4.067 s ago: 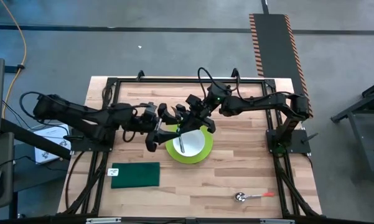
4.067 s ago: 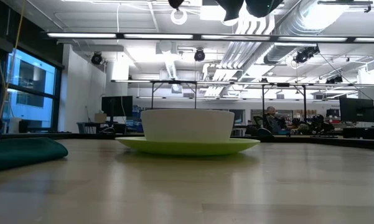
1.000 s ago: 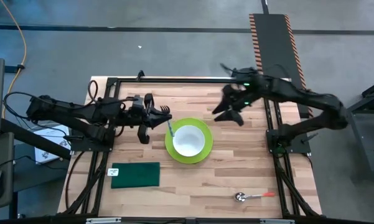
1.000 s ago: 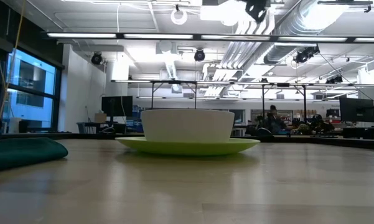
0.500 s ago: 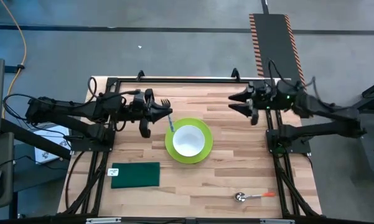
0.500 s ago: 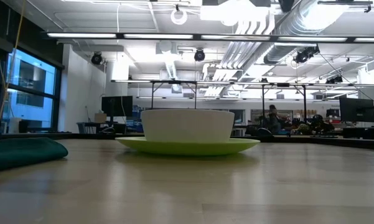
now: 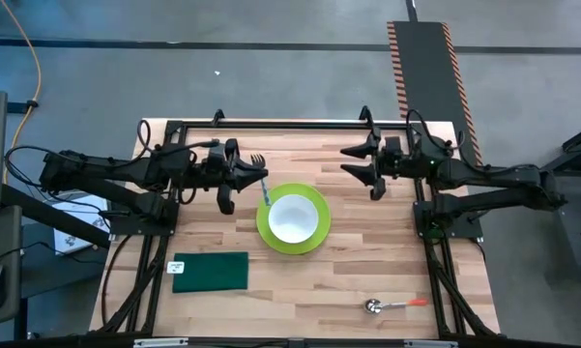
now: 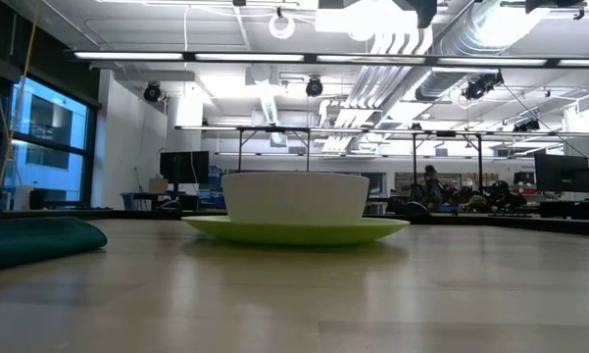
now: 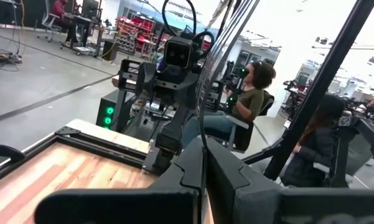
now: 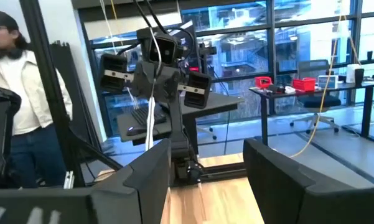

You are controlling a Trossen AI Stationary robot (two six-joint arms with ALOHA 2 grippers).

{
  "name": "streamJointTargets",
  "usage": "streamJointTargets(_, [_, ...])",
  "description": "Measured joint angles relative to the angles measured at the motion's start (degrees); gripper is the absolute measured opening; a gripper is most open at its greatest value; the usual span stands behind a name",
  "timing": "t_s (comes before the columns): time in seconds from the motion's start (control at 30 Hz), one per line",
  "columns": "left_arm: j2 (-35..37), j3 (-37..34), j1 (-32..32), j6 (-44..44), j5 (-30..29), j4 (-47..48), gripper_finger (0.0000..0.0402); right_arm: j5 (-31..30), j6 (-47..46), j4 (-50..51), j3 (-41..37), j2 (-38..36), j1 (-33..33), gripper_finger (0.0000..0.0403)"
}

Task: Set table place
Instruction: Put the blue fork beside the green plate on the table

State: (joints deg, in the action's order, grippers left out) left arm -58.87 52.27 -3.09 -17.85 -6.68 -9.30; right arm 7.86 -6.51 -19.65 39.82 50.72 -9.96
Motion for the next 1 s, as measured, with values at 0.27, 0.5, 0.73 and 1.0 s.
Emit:
streamJointTargets(0.27, [0.0, 0.0, 0.0, 0.0, -0.1, 0.3, 0.0000, 0.2, 0.0, 0.7, 0.2, -0.2, 0.0, 0.0193])
streamJointTargets(0.5, [-0.1, 0.0, 0.0, -0.1, -0.7, -0.1, 0.0000, 0.3, -5.0, 1.1, 0.3, 0.3, 0.0, 0.0193])
streamJointTargets(0.73, [-3.7, 0.0, 0.0, -0.7, -1.8, -3.4, 0.0000, 0.4, -8.7, 0.4, 0.3, 7.4, 3.3, 0.0193])
streamJointTargets(1.0, [-8.1, 0.0, -2.4, -3.6, 0.1, -7.6, 0.0000, 1.3, -16.4, -13.7, 0.3, 19.7, 7.6, 0.0193])
